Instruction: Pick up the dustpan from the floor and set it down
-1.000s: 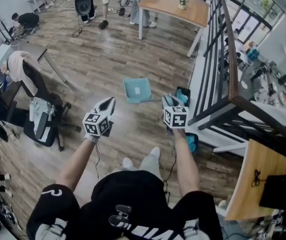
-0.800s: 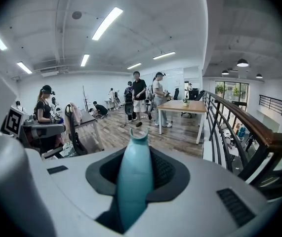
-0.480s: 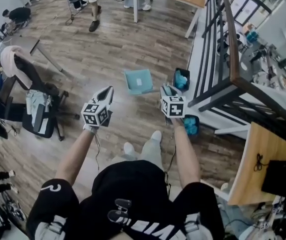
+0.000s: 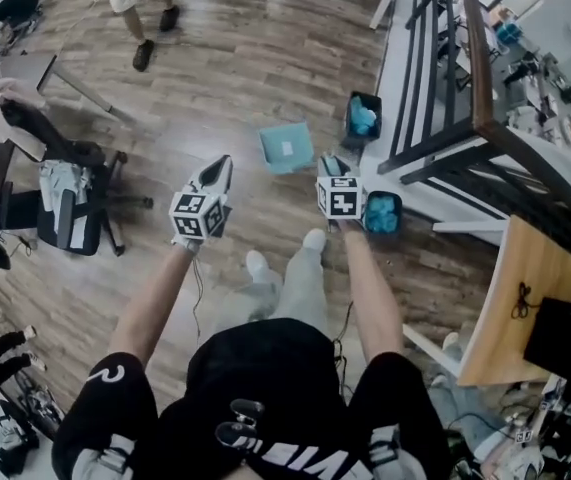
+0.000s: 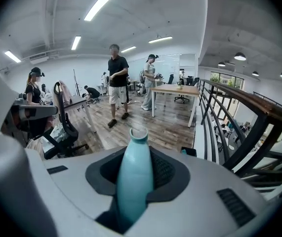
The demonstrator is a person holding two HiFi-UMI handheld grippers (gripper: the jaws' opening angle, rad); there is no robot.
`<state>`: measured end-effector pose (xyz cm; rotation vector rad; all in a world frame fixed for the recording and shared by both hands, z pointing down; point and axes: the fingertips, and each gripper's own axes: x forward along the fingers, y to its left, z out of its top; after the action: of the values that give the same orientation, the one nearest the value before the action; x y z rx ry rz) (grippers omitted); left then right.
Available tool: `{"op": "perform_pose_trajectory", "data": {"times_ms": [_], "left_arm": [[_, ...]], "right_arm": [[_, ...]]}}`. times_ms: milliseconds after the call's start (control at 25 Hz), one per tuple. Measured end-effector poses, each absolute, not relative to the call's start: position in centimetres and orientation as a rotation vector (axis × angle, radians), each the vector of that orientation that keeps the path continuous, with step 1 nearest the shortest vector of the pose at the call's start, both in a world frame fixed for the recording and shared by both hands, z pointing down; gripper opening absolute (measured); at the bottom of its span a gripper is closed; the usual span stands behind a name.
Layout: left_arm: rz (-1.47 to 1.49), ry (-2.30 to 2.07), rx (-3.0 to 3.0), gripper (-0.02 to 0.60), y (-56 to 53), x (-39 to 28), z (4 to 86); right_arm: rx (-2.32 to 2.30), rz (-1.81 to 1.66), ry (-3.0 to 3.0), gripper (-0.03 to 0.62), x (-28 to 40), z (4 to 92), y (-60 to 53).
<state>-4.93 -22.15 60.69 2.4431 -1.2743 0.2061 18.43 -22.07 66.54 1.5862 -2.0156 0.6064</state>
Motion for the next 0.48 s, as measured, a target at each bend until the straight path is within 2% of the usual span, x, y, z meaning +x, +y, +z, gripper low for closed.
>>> {"op": "perform_pose_trajectory", "data": {"times_ms": [480], "left_arm": [[0.283, -1.201, 2.398, -0.003, -23.1, -1.0, 70.4]], "right_arm": [[1.552, 0.675, -1.942, 0.087, 21.2, 80.4, -22.2]]}}
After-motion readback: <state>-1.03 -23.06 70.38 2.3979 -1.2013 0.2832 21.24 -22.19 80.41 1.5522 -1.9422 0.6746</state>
